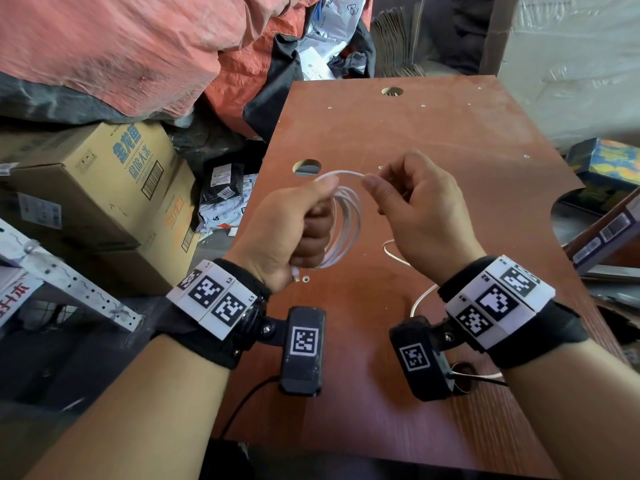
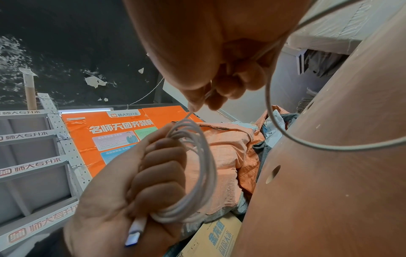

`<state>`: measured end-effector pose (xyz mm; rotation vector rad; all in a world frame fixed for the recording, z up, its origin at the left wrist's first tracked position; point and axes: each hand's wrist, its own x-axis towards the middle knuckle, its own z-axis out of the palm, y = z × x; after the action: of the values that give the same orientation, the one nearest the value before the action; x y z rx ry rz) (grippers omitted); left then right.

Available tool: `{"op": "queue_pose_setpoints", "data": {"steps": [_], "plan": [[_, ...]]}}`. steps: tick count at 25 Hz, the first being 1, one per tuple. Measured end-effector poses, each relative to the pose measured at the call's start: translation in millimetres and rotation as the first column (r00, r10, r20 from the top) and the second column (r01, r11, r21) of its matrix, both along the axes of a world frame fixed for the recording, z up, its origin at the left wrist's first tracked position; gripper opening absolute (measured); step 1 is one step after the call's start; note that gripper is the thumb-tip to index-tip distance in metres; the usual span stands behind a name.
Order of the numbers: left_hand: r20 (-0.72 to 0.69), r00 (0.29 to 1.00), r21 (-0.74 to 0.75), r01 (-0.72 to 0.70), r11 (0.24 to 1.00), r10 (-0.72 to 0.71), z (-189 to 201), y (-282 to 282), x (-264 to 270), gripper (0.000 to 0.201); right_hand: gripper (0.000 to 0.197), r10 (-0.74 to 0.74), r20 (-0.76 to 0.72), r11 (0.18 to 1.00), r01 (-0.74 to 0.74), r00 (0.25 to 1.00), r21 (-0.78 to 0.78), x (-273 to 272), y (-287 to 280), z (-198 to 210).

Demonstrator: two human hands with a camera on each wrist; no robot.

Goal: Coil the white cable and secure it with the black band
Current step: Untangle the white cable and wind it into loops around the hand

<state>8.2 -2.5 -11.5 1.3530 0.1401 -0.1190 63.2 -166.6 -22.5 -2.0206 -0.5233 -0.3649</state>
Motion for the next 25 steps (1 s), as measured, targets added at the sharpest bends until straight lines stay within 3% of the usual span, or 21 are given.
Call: {"op": "queue_pose_setpoints", "data": {"steps": [5, 12, 21, 23, 25], "plan": [[0.016, 0.999, -0.306, -0.043, 0.951, 0.05, 6.7, 11.7, -1.0, 0.052, 0.011, -0.001, -0.017, 0.994, 0.0, 1.0, -0.109, 1.7, -2.8, -1.0], [-0.019, 0.998, -0.39, -0.062, 0.919, 0.06, 4.4, 19.0, 1.0, 0.049, 0.017, -0.031, 0.051, 0.995, 0.036, 0.998, -0.09, 0.9, -2.7, -1.4], [0.031, 0.996, -0.283, -0.071, 0.957, 0.083, 6.4, 14.8, -1.1, 0.051, 0.012, 0.034, -0.024, 0.993, -0.036, 0.999, -0.109, -2.1, -2.5, -1.2], [0.028, 0.997, -0.228, -0.063, 0.972, 0.071, 4.9, 13.7, -0.4, 0.05, 0.007, 0.099, -0.074, 0.99, -0.106, 0.992, -0.094, -3.9, -1.3, -1.4], [0.0, 1.0, -0.194, -0.031, 0.98, 0.032, 4.2, 10.7, -0.3, 0.051, 0.022, 0.229, -0.144, 0.973, -0.233, 0.963, -0.009, -6.7, 1.9, 0.0]]}}
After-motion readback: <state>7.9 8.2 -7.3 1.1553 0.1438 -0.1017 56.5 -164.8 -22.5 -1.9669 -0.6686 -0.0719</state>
